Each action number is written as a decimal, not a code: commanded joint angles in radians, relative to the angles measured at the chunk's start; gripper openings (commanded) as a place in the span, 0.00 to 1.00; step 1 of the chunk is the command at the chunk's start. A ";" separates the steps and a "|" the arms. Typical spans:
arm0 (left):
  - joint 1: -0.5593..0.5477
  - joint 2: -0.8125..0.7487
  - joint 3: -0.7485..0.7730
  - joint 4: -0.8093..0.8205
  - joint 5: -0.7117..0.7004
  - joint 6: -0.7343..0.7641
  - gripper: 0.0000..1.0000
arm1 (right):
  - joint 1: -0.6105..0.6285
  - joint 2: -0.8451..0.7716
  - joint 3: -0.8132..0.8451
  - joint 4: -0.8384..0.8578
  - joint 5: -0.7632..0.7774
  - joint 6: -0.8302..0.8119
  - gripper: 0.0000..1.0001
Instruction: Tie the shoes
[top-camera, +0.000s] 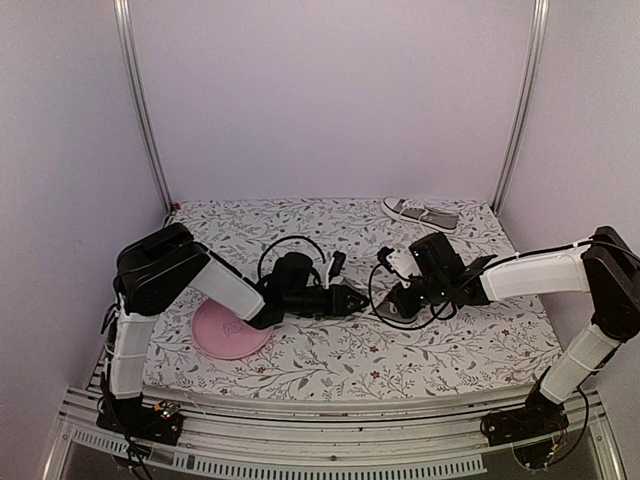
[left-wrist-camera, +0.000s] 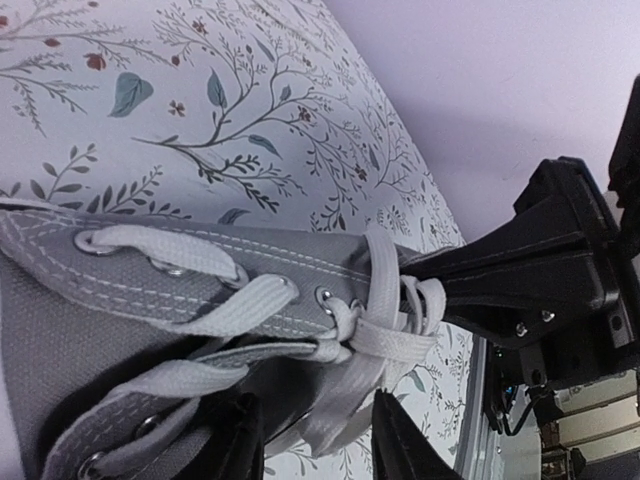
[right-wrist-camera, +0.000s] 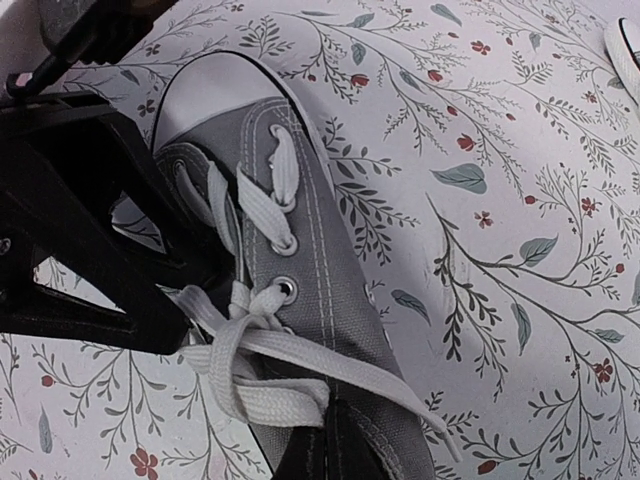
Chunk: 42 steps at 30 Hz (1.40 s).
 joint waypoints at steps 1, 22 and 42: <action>-0.025 0.011 0.016 -0.009 0.019 0.024 0.36 | 0.002 -0.004 0.004 0.012 -0.012 0.010 0.02; 0.010 -0.035 -0.081 0.030 -0.094 -0.024 0.00 | -0.070 -0.024 -0.026 -0.009 -0.058 0.137 0.02; 0.051 -0.062 -0.128 0.022 -0.169 -0.048 0.00 | -0.140 -0.026 -0.047 0.001 -0.107 0.209 0.02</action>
